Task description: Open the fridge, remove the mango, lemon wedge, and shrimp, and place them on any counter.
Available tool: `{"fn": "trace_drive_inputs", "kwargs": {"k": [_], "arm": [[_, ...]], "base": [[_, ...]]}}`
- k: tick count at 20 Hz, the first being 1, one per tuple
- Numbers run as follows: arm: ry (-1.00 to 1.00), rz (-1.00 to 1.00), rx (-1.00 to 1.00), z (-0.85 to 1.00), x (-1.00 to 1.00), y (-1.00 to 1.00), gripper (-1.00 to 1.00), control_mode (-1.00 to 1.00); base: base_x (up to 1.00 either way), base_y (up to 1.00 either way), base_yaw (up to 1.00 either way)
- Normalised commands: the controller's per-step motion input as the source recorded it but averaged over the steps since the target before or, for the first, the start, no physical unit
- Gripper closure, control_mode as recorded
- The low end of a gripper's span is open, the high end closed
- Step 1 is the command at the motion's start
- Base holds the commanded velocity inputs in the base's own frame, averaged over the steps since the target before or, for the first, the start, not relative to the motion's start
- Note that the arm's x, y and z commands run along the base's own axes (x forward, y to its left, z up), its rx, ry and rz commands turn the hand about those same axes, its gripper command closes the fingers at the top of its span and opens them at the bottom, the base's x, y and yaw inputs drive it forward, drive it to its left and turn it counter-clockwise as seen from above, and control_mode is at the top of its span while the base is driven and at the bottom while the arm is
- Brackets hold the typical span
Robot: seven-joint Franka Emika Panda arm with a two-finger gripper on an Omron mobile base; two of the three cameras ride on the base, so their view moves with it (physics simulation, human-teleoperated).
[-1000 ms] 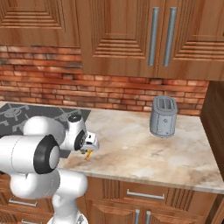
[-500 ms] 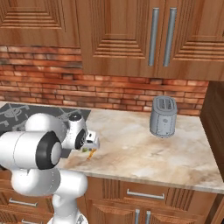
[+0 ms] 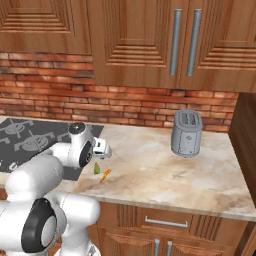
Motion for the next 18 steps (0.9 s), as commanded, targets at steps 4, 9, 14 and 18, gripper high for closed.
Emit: {"fn": "trace_drive_inputs", "kwargs": {"k": [4, 9, 14, 18], "arm": [[-0.26, 0.0, 0.01, 0.77, -0.48, 0.0, -1.0, -1.0], [-0.28, 0.0, 0.0, 0.6, -0.77, 0.0, -1.0, -1.0], [-0.25, 0.0, 0.0, 0.75, -0.9, -0.04, -1.0, -1.0], [-0.21, 0.0, 0.05, 0.99, -0.97, -0.15, -1.0, -1.0]], "base": [[0.0, 0.0, 0.0], [0.0, 0.0, 0.0], [0.0, 0.0, 0.0], [0.0, 0.0, 0.0]]}}
